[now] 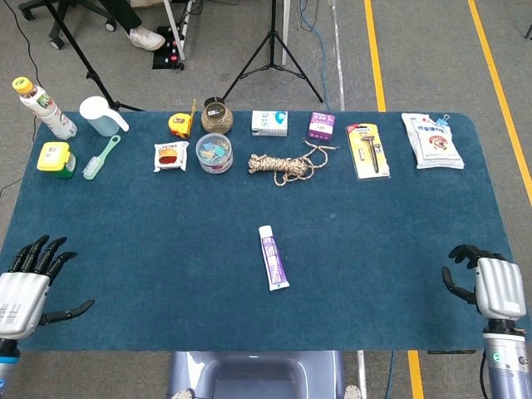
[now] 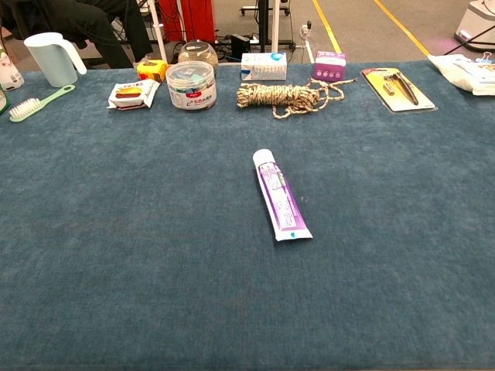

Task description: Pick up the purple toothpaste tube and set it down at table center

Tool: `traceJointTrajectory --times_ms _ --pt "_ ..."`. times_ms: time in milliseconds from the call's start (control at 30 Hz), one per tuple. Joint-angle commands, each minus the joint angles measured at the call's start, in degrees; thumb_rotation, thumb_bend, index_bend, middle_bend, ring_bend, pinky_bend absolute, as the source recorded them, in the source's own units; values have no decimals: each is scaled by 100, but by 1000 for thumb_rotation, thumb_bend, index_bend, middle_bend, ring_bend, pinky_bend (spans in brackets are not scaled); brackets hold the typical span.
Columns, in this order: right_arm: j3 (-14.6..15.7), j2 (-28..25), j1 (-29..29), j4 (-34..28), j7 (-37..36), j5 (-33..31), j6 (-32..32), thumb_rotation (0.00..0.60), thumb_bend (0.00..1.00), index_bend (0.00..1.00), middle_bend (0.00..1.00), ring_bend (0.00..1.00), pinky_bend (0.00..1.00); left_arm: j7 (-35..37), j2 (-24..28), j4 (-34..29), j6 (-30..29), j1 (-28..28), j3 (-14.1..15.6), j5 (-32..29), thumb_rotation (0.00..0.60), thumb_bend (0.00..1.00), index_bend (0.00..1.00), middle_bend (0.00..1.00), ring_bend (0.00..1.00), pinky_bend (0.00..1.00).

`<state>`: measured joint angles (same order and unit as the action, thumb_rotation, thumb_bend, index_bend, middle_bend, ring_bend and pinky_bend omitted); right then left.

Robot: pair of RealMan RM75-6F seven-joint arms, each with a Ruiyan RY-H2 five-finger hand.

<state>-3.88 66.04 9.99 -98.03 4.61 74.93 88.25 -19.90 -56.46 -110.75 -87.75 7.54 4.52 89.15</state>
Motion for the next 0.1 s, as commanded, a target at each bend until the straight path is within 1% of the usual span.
traceJointTrajectory --times_ms 33,100 --pt "-34 2 -51 14 -52 10 16 503 451 459 514 544 468 -7 26 -11 4 -7 -48 -3 304 52 229 135 50 121" --pt "-53 1 -84 21 -82 28 8 504 450 459 514 544 467 2 34 -23 21 -13 -77 -5 304 53 229 135 50 121"
